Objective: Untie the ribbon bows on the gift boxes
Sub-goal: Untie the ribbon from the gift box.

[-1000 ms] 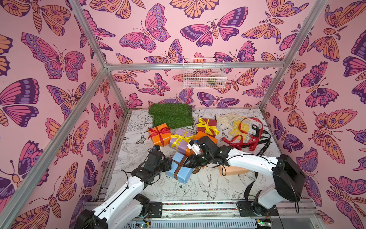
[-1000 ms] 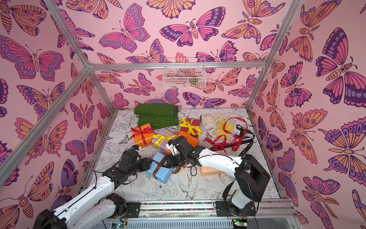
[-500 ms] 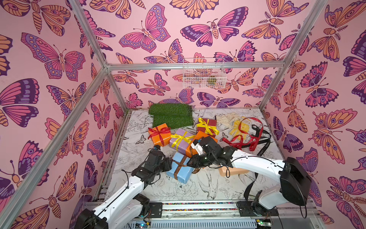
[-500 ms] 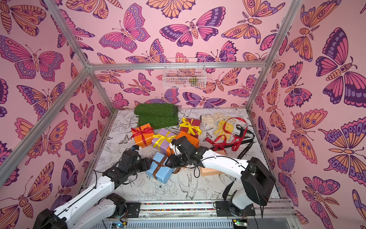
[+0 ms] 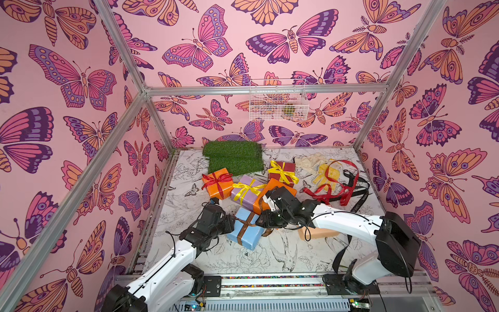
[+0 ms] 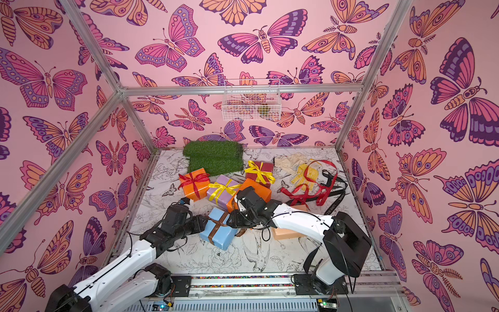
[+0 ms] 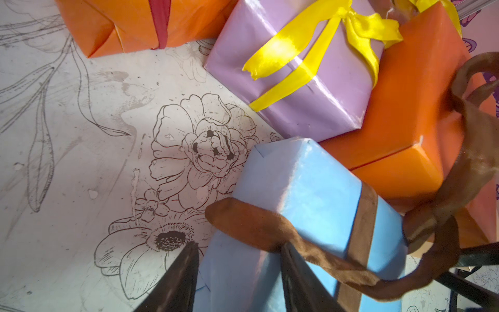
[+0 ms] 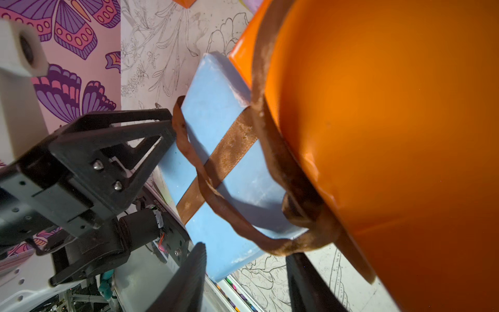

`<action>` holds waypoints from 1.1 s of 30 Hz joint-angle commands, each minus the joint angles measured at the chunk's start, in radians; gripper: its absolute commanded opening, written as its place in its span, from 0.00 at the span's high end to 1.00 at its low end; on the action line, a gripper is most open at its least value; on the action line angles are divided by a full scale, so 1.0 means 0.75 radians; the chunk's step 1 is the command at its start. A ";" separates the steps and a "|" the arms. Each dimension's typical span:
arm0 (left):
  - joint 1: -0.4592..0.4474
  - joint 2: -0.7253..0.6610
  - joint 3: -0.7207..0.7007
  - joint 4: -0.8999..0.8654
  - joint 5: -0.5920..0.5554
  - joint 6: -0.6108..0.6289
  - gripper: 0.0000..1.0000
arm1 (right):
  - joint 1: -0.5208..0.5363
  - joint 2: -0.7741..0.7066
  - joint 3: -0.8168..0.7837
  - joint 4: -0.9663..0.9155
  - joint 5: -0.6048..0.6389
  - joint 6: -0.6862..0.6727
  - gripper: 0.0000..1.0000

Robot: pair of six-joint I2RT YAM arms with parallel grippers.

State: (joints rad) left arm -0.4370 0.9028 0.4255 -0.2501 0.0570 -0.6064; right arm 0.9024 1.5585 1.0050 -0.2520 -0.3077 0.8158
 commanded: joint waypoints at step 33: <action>0.010 -0.011 -0.013 0.016 0.002 0.035 0.48 | -0.015 0.078 0.059 0.143 0.174 0.040 0.53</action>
State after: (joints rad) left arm -0.4370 0.9024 0.4255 -0.2390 0.0566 -0.6025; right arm 0.8963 1.6257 1.0195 -0.1474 -0.2115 0.8520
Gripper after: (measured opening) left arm 0.523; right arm 0.462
